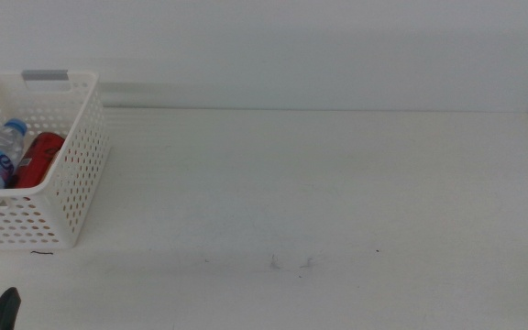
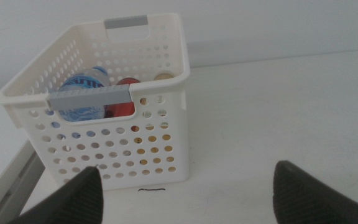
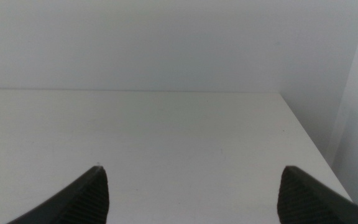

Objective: Use arms to grab the bottles and put them into the dustbin to the left of the table.

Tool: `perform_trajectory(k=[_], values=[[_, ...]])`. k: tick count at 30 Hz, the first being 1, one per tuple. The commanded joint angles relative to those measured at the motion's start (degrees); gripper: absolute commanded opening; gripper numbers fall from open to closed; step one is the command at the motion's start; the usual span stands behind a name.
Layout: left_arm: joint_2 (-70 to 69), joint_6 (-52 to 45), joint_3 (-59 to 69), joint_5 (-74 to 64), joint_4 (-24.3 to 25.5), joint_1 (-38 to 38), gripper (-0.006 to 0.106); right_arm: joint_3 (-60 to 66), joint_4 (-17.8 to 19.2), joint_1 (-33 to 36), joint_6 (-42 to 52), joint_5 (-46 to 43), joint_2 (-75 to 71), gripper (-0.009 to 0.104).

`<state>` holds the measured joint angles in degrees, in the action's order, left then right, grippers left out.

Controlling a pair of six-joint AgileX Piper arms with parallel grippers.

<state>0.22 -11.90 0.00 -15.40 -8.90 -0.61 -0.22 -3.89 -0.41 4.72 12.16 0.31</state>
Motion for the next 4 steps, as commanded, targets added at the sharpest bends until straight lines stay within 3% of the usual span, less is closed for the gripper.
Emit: perform_trajectory(k=[1, 4], values=[[-0.22, 0.17, 0.00, 0.63, -0.52, -0.20, 0.094, 0.22, 0.78, -0.27, 0.23, -0.06, -0.31, 0.086], [-0.22, -0.03, 0.00, 0.63, -0.39, -0.20, 0.094, 0.22, 0.78, -0.27, 0.23, -0.06, -0.31, 0.086]])
